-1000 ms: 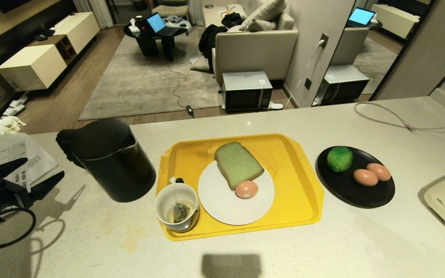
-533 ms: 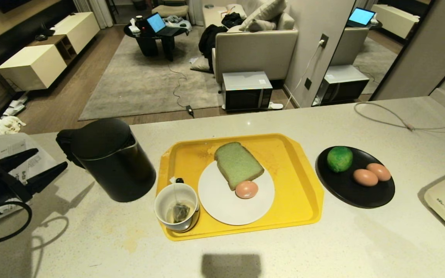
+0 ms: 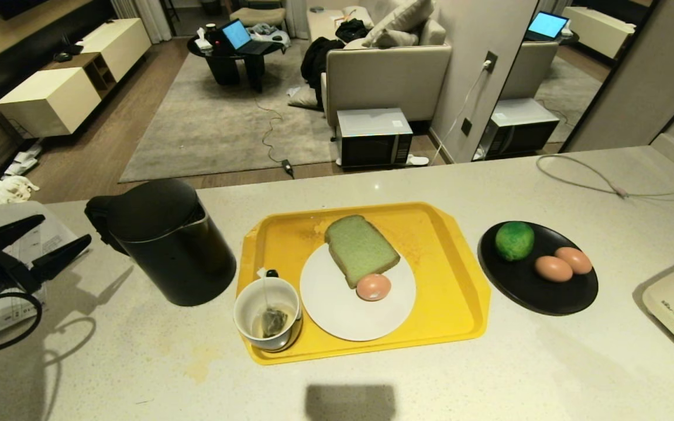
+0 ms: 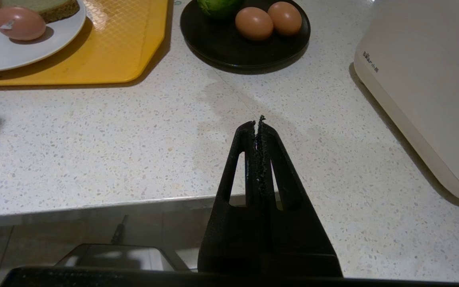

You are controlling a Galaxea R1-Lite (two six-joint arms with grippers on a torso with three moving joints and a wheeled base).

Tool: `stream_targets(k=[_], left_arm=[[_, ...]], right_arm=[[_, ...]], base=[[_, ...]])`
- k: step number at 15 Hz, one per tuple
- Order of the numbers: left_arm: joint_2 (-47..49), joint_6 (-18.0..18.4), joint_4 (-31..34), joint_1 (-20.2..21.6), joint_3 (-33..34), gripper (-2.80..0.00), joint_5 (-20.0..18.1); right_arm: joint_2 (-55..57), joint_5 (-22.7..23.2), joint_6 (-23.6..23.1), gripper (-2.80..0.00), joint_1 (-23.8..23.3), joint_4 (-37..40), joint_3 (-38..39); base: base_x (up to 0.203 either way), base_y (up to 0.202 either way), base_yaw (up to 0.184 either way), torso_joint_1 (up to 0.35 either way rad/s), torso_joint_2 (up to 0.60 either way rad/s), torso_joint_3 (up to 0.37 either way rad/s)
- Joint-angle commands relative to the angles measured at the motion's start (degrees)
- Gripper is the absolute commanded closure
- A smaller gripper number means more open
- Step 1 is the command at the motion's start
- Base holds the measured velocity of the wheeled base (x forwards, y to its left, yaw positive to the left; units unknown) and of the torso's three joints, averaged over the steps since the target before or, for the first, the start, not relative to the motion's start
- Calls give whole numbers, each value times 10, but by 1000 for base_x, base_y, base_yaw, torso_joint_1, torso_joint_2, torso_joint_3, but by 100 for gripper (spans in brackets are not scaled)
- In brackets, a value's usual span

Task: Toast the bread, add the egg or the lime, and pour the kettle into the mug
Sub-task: Pick up the kettle

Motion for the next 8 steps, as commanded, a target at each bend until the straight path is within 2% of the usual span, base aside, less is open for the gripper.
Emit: stream_targets(k=[1,6,8], left_arm=[[18,0,-3,1,-18,-280,-3],[50,4,49,-1,-90,-280,-3],[56,4,59,-10,-96,-280,-3]], right_arm=[[0,0,0,0,0,0,1],[0,0,0,0,0,0,1],[0,0,0,0,0,0,1]], base=[[0,0,0,0,0,0],[0,0,0,0,0,0],[0,0,0,0,0,0]])
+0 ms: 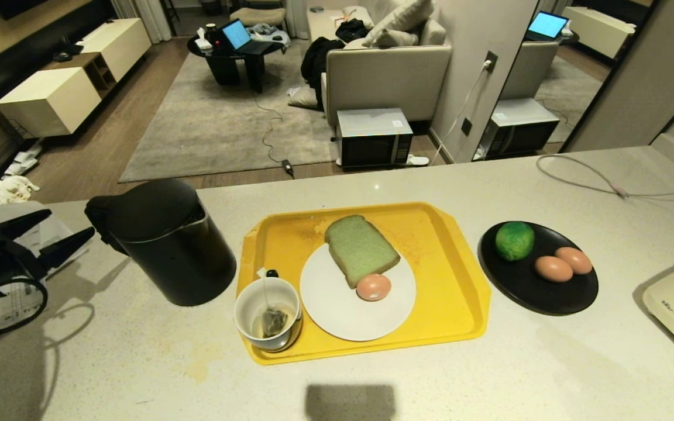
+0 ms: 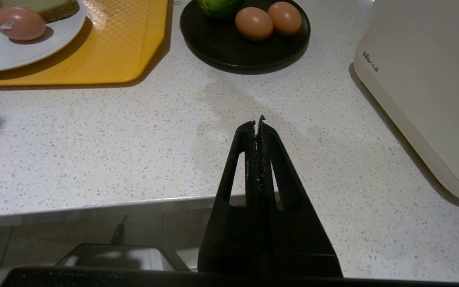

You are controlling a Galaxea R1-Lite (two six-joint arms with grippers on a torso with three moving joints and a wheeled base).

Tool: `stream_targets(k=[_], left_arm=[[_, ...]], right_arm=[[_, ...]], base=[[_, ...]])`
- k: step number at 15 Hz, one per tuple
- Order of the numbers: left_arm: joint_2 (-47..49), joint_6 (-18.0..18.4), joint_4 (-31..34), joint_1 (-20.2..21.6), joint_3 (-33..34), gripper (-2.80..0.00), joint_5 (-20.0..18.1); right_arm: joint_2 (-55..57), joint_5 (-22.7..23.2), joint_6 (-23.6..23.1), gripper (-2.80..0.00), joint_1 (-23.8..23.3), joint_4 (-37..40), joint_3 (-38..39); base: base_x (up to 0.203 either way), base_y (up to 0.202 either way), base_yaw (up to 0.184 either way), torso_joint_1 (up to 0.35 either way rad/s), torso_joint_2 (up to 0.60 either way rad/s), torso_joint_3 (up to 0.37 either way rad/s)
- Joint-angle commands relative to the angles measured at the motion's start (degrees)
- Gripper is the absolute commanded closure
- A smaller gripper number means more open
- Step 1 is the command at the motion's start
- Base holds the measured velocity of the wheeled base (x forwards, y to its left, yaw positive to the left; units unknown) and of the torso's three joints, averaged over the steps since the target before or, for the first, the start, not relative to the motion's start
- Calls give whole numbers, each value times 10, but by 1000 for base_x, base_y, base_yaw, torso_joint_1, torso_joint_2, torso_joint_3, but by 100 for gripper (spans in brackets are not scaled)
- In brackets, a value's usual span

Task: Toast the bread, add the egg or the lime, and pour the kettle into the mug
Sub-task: Pick up the kettle

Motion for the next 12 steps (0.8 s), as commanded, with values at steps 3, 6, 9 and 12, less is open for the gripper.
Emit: stream_targets(k=[3,6,9,12], left_arm=[[13,1,-1,-21,-10,-280,-3],[18,4,-3,-32,-31,-280,-1],[22,3,-3,-48,-33,-280,1],[34,2,-3,-58,-41,-280,13]], right_arm=[[0,0,0,0,0,0,1],[0,0,0,0,0,0,1],[0,0,0,0,0,0,1],[0,0,0,0,0,0,1]], base=[[0,0,0,0,0,0],[0,0,0,0,0,0],[0,0,0,0,0,0],[0,0,0,0,0,0]])
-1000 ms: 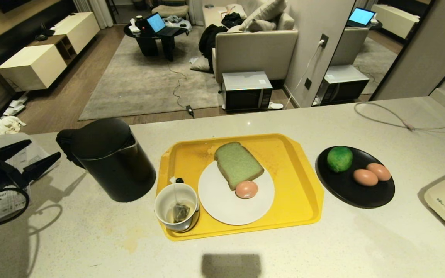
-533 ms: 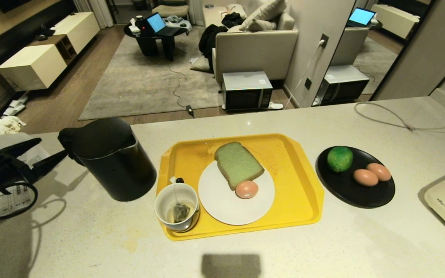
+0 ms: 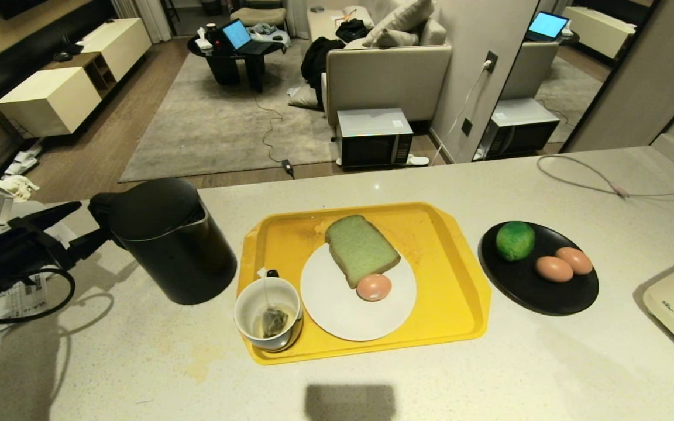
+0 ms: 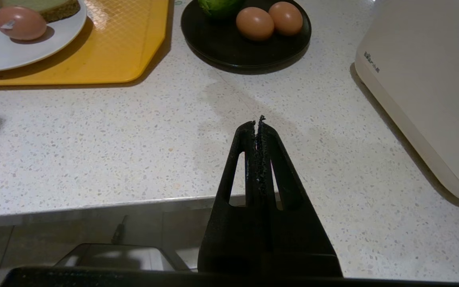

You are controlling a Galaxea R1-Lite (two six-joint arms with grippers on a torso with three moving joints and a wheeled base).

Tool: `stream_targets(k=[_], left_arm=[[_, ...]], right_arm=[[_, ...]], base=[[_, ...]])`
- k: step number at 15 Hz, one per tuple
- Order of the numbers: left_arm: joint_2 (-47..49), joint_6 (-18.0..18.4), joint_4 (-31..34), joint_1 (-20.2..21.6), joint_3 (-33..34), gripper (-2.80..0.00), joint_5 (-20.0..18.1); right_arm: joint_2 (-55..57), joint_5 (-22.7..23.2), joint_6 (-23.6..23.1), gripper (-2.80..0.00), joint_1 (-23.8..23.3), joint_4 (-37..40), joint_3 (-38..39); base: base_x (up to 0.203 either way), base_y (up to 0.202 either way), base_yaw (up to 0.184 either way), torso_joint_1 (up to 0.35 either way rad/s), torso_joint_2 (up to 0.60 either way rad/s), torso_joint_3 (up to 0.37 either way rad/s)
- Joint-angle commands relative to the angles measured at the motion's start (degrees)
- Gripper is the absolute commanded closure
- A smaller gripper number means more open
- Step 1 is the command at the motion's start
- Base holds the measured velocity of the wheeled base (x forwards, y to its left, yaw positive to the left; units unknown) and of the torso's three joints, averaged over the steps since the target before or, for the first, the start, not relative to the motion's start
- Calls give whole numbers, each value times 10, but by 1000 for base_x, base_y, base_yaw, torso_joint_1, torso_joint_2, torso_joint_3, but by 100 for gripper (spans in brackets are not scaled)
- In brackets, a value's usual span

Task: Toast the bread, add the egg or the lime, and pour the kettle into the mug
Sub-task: Pick up the kettle

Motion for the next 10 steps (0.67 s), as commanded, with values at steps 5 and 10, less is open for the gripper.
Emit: stream_targets(k=[5,10], left_arm=[[37,-6,9,-14,-41,-280,16],[55,-6,11,-30,-57,-280,16]], right_arm=[[0,0,0,0,0,0,1],[0,0,0,0,0,0,1]], base=[[0,0,0,0,0,0],[0,0,0,0,0,0]])
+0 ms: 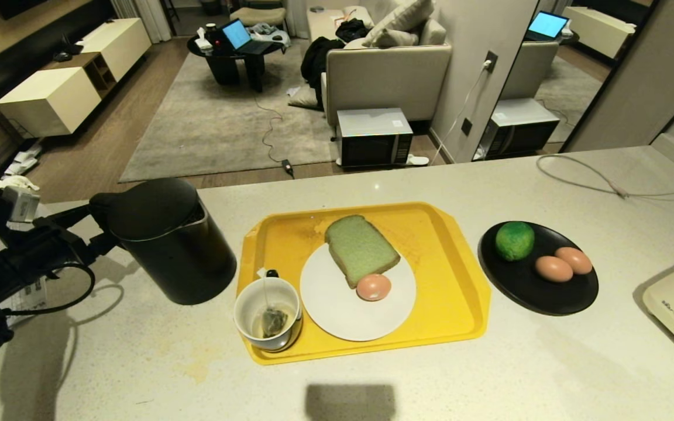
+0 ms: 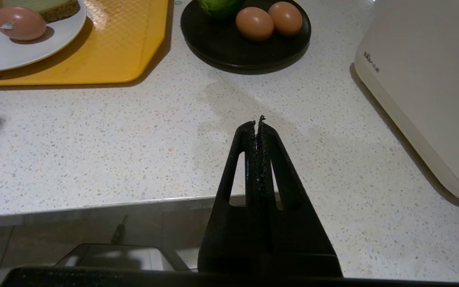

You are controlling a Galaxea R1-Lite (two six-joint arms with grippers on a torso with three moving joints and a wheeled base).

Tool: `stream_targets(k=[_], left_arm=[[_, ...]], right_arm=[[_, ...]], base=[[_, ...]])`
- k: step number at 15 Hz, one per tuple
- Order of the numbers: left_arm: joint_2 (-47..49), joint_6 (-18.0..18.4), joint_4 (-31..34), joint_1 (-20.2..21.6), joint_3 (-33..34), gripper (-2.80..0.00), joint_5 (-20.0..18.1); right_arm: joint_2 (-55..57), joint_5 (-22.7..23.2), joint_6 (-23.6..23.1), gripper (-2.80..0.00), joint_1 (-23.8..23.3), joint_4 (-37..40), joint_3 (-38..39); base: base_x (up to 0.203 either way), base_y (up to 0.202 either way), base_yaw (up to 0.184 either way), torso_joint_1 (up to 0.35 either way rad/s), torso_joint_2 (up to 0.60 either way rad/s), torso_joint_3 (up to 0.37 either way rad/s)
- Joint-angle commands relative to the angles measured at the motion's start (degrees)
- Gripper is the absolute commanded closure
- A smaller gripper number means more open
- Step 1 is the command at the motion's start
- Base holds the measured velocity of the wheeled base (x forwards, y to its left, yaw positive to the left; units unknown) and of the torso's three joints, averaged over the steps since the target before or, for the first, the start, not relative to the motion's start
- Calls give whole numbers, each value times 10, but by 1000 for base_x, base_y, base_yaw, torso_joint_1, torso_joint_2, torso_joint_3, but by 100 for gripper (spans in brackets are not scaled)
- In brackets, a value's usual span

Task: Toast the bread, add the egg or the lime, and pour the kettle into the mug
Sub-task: Pick up the kettle

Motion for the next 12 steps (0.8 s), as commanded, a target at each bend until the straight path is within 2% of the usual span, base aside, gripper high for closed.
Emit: stream_targets(k=[1,5,8,12], left_arm=[[9,2,-5,-10,-13,-280,-3],[14,0,-4,-23,-37,-280,31],[20,1,-3,-34,-49,-280,36],[22,1,17,-53,-69,-280,60]], right_arm=[[0,0,0,0,0,0,1],[0,0,0,0,0,0,1],[0,0,0,0,0,0,1],[0,0,0,0,0,0,1]], base=[[0,0,0,0,0,0],[0,0,0,0,0,0],[0,0,0,0,0,0],[0,0,0,0,0,0]])
